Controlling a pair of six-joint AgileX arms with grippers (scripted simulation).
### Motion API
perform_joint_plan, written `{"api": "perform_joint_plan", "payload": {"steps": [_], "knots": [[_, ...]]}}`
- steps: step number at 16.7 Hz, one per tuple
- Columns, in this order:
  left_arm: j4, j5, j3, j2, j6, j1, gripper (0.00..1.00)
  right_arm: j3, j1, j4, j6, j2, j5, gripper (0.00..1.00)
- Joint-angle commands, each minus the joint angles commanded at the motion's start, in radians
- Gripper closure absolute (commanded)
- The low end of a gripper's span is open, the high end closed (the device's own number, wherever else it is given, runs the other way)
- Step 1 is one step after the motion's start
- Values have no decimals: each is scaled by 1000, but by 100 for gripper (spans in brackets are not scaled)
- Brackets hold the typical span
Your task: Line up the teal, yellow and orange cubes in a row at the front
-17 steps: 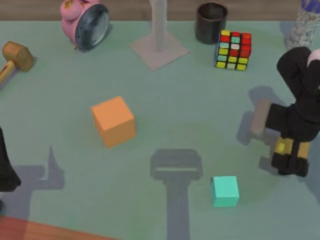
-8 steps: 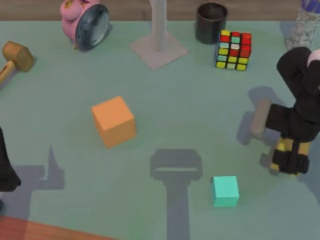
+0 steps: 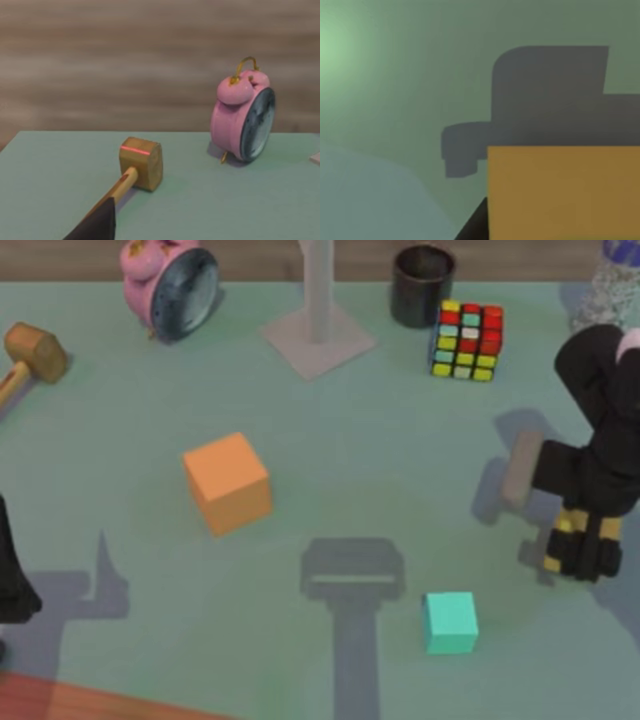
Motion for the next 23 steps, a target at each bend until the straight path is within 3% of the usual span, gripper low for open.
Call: {"api": "perform_joint_plan", "payload": {"steps": [6,13,23], "knots": [[0,0,0,0,0,0,0,113,4,-208,1,-89,-1,100],[0,0,0,0,0,0,0,142,39,-228,14,-78,-1,100],[0,0,0,0,0,0,0,368,551,-342,177,34,0,100]]}}
